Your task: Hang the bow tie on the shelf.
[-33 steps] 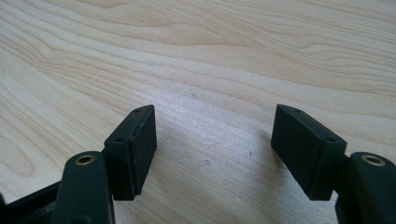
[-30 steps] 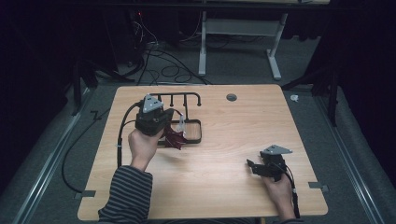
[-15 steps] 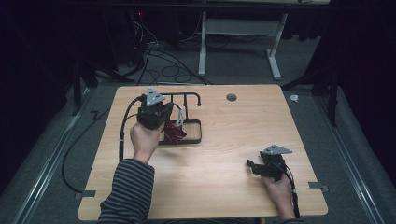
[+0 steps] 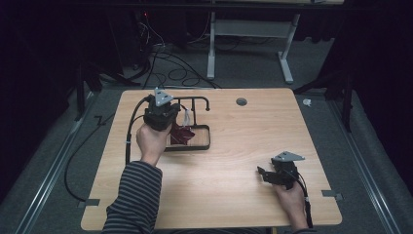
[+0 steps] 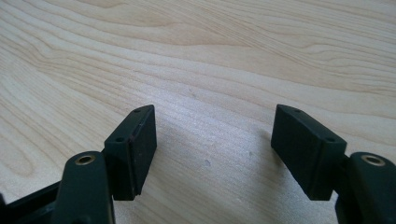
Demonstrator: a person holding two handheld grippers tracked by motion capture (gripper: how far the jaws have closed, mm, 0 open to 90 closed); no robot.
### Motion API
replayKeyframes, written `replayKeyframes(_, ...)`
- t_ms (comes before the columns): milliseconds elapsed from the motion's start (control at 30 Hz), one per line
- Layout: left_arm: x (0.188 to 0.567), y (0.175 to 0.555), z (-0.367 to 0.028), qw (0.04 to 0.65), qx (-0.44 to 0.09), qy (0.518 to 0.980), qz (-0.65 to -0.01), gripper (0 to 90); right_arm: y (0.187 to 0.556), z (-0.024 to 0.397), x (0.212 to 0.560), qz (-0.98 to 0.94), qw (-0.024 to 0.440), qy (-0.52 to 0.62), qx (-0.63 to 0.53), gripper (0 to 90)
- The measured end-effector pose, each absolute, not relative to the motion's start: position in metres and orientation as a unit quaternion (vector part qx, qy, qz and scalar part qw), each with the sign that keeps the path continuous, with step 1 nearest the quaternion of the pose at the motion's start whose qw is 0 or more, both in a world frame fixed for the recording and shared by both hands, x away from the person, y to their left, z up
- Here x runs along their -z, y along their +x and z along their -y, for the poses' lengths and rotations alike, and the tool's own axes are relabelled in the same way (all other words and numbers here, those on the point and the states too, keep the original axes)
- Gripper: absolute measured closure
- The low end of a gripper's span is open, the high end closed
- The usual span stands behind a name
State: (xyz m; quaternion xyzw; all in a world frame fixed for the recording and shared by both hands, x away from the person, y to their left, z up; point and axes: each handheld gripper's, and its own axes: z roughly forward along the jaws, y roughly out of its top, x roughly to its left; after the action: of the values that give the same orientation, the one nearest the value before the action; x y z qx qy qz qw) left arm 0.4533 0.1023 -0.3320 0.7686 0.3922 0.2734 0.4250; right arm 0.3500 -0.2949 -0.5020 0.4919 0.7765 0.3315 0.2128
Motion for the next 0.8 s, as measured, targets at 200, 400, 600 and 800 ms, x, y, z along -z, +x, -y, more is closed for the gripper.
replayKeyframes(200,0.334,0.459,-0.105,0.424,-0.274,0.763,-0.404,89.9,0.35,0.295,0.502,-0.777,0.213,0.492,-0.331,32.6)
replayKeyframes(400,0.337,0.466,-0.105,0.427,-0.273,0.756,-0.414,89.8,0.35,0.295,0.502,-0.777,0.213,0.492,-0.331,32.6)
replayKeyframes(600,0.339,0.47,-0.105,0.426,-0.275,0.753,-0.419,89.6,0.35,0.295,0.502,-0.776,0.213,0.492,-0.331,32.6)
replayKeyframes(800,0.341,0.472,-0.105,0.422,-0.273,0.754,-0.423,89.4,0.35,0.295,0.502,-0.777,0.213,0.492,-0.332,32.6)
